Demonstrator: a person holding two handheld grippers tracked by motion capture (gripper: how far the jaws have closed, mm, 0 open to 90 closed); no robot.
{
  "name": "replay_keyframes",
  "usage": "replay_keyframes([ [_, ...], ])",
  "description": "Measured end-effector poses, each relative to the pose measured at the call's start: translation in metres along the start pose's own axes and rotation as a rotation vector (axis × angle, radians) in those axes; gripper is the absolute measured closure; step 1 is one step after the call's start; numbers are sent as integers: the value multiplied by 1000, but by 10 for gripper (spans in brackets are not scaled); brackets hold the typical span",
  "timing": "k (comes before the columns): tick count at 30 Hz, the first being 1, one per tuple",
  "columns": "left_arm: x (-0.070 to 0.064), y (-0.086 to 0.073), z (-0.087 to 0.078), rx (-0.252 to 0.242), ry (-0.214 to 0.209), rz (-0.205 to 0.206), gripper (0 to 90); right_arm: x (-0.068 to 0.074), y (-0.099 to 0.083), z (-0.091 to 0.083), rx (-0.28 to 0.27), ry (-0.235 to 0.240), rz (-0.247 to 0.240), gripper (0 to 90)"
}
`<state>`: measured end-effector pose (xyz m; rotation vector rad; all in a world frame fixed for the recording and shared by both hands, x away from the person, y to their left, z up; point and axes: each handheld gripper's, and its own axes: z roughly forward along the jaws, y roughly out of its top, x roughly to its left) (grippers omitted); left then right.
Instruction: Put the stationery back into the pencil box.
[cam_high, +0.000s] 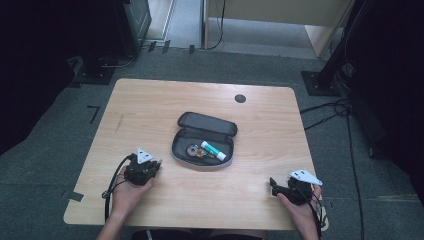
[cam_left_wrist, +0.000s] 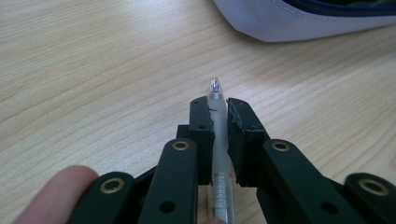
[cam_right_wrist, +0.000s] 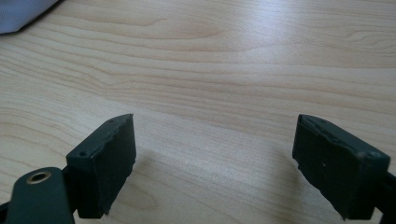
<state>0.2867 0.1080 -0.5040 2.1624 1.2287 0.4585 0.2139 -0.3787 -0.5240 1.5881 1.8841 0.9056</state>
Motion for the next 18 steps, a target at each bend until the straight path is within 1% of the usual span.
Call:
replay_keyframes([
  [1, 1, 0, -1, 7, 8, -5, 789, 0, 0, 0, 1, 0, 2, 133],
  [2, 1, -1, -1, 11, 10, -10, 729, 0, 0, 0, 1, 0, 2, 133],
  [3, 0, -1, -2, 12, 9, -18, 692, 0, 0, 0, 0, 1, 0, 133],
  [4, 0, -3, -4, 16, 6, -19, 675, 0, 0, 0, 0, 1, 0, 133],
  [5, 0, -4, -5, 20, 9, -14, 680, 0, 0, 0, -1, 1, -1, 133],
  [7, 0, -8, -8, 16, 10, -27, 690, 0, 0, 0, -1, 1, 0, 134],
  [8, 0, -9, -9, 16, 12, -29, 712, 0, 0, 0, -1, 1, -1, 134],
  [9, 0, -10, -10, 18, 12, -24, 766, 0, 0, 0, -3, 1, -3, 135],
  [10, 0, -10, -10, 15, 6, -25, 799, 0, 0, 0, -3, 2, -5, 135],
  [13, 2, -10, -10, 11, -10, -9, 813, 0, 0, 0, 2, 0, -2, 136],
  [16, 4, -10, -9, 6, -27, -10, 816, 0, 0, 0, -1, 0, 0, 136],
  [18, 5, -9, -11, -14, -38, -14, 817, 0, 0, 0, -3, 2, 7, 136],
])
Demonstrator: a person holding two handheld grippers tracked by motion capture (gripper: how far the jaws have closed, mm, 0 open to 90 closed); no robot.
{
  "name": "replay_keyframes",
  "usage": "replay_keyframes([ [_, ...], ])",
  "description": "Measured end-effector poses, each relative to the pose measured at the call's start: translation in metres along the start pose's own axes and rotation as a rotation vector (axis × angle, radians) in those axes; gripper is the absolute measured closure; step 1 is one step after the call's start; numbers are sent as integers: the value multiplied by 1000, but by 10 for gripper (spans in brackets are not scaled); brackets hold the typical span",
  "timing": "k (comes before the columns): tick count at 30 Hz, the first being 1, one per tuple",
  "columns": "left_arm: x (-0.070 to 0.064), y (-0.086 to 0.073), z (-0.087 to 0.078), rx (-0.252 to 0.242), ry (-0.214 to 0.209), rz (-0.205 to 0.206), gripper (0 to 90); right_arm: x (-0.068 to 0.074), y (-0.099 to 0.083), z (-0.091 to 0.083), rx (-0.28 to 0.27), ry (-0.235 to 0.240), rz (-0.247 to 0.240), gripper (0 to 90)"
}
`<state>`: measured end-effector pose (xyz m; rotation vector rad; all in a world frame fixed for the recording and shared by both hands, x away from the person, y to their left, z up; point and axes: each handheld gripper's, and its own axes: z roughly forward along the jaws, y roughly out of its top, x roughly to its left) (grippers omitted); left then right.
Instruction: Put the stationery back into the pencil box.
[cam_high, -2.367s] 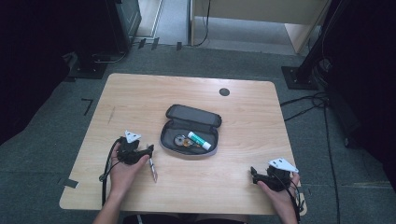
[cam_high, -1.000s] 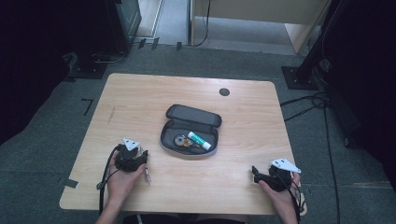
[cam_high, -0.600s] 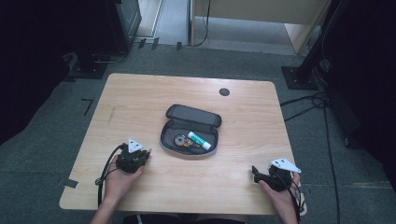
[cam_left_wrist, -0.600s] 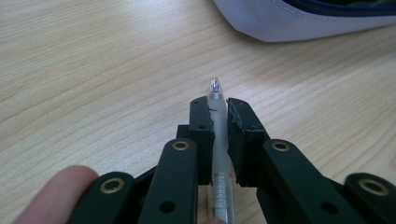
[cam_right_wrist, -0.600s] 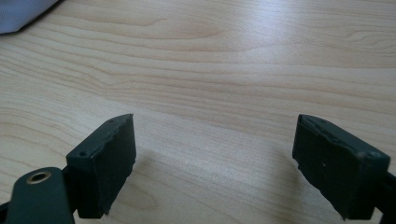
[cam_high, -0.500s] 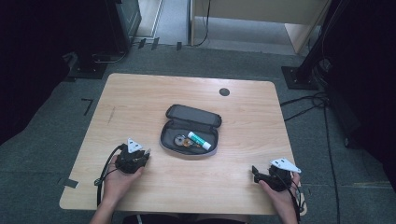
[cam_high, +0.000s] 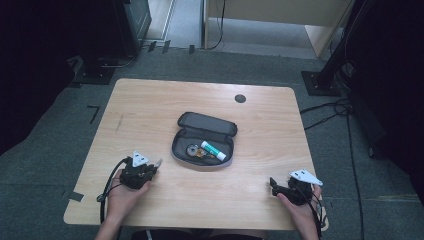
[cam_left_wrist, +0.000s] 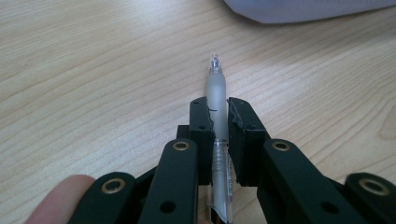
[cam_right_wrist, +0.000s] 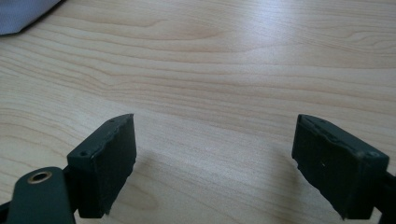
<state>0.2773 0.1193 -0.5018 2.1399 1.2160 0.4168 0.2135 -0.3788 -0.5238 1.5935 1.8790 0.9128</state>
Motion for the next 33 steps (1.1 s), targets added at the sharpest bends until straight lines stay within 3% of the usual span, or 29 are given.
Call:
replay_keyframes([
  [6, -4, 17, -17, -106, -48, 13, 818, 0, 0, 0, 3, 0, -2, 137],
  [9, -5, 30, -24, -168, -82, 0, 817, 0, 0, 0, 2, -1, -3, 137],
  [14, -12, 53, -24, -225, -123, 27, 817, 0, 0, 0, 1, 1, -3, 138],
  [25, -26, 82, 8, -239, -200, 35, 817, 0, 0, 0, 0, 8, 1, 138],
  [33, -35, 103, 19, -233, -237, 78, 817, 0, 0, 0, 0, 9, 0, 139],
])
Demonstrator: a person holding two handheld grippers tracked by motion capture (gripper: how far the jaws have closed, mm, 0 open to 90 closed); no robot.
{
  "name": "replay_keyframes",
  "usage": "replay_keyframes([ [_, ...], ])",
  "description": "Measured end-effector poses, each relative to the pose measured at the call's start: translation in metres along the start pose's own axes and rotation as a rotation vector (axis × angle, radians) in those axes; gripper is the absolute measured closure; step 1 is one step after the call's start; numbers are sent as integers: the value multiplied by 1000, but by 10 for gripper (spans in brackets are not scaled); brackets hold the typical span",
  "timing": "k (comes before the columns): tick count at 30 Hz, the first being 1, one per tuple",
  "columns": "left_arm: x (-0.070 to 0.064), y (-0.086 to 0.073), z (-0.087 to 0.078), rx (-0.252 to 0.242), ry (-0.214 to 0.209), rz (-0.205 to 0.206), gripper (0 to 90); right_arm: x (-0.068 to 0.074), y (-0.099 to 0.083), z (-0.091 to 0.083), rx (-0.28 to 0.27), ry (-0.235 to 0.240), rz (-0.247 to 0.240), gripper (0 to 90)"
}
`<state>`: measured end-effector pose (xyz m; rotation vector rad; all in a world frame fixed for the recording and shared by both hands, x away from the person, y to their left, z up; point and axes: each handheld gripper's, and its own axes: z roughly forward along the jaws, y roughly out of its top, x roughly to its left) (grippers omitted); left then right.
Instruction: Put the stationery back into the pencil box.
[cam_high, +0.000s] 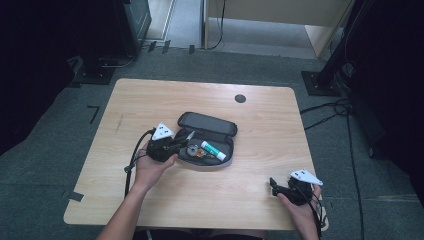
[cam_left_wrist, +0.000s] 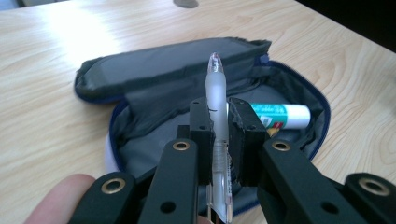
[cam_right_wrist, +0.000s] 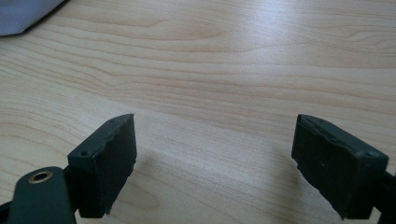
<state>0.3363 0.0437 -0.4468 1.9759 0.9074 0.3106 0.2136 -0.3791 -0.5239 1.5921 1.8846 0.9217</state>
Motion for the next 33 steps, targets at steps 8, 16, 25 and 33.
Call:
replay_keyframes([
  [8, 5, 9, 18, -11, -29, 18, 816, 0, 0, 0, 0, 2, 0, 139],
  [16, 10, 15, 26, -62, -26, 44, 815, 0, 0, 0, 1, 4, 0, 139],
  [25, 11, 15, 35, -105, -20, 91, 814, 0, 0, 0, 0, 2, -1, 140],
  [33, 14, 12, 42, -117, -21, 104, 814, 0, 0, 0, -3, 5, -1, 141],
])
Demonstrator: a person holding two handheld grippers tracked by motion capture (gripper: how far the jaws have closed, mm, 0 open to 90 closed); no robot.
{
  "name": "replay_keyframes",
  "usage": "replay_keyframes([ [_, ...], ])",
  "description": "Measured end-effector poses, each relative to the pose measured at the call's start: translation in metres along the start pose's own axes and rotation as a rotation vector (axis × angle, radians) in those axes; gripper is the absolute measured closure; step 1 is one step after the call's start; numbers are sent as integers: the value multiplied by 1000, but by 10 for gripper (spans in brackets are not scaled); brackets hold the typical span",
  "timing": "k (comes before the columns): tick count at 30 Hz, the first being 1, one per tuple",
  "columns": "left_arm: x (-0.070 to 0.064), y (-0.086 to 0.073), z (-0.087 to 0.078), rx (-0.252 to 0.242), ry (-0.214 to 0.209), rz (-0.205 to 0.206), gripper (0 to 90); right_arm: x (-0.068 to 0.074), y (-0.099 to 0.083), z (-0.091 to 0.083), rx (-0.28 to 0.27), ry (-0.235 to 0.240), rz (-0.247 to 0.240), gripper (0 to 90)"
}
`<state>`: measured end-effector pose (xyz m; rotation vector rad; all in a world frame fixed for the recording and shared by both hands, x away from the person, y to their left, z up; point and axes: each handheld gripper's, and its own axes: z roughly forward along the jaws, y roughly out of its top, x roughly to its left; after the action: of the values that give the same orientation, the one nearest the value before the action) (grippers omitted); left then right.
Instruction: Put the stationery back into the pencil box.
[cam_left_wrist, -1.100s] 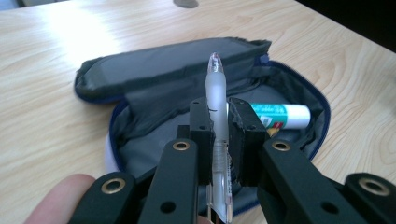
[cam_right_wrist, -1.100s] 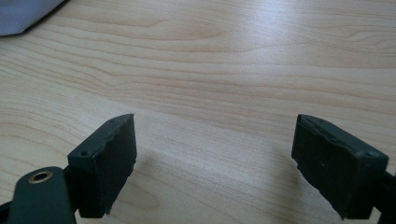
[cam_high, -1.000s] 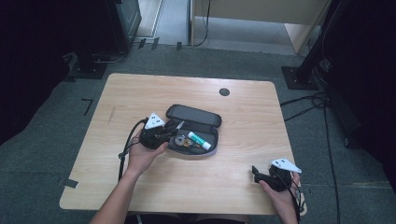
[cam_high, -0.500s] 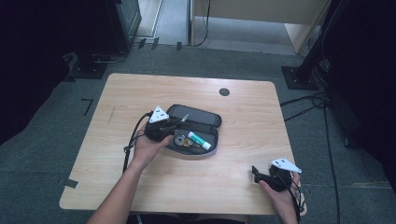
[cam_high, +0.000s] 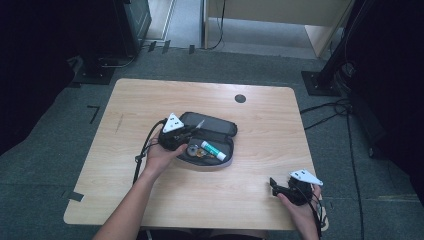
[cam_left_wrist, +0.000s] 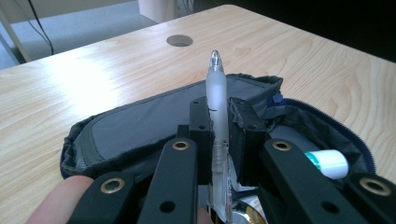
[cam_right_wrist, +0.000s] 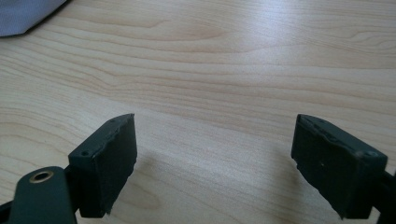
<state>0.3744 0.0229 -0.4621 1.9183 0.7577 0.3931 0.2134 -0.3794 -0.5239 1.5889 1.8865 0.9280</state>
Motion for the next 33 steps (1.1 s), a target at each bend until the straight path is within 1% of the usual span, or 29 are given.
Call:
replay_keyframes([
  [3, 0, -1, 2, -10, -4, -4, 813, 0, 0, 0, -1, 1, -2, 141],
  [7, 1, -3, 4, 0, 7, 19, 812, 0, 0, 0, -3, 2, -3, 141],
  [9, 1, -5, 5, 4, 1, 20, 810, 0, 0, 0, -3, 4, -2, 141],
  [17, -5, -8, 7, 35, -19, 66, 800, 0, 0, 0, -3, 5, -3, 142],
  [19, -7, -8, 6, 30, -33, 58, 794, 0, 0, 0, -3, 5, -3, 142],
  [23, -9, -7, 5, 28, -58, 60, 770, -1, 0, 0, -3, 5, -2, 142],
  [25, -10, -7, 5, 37, -53, 61, 766, -1, 0, 0, -3, 5, -2, 143],
  [28, -9, -7, 5, 42, -53, 49, 756, -1, 0, 0, -3, 5, -2, 142],
  [30, -9, -6, 3, 35, -58, 36, 751, -1, 0, -1, -3, 5, -2, 143],
  [33, -10, -6, 1, 33, -63, 34, 731, -1, 0, -1, -2, 6, -2, 143],
])
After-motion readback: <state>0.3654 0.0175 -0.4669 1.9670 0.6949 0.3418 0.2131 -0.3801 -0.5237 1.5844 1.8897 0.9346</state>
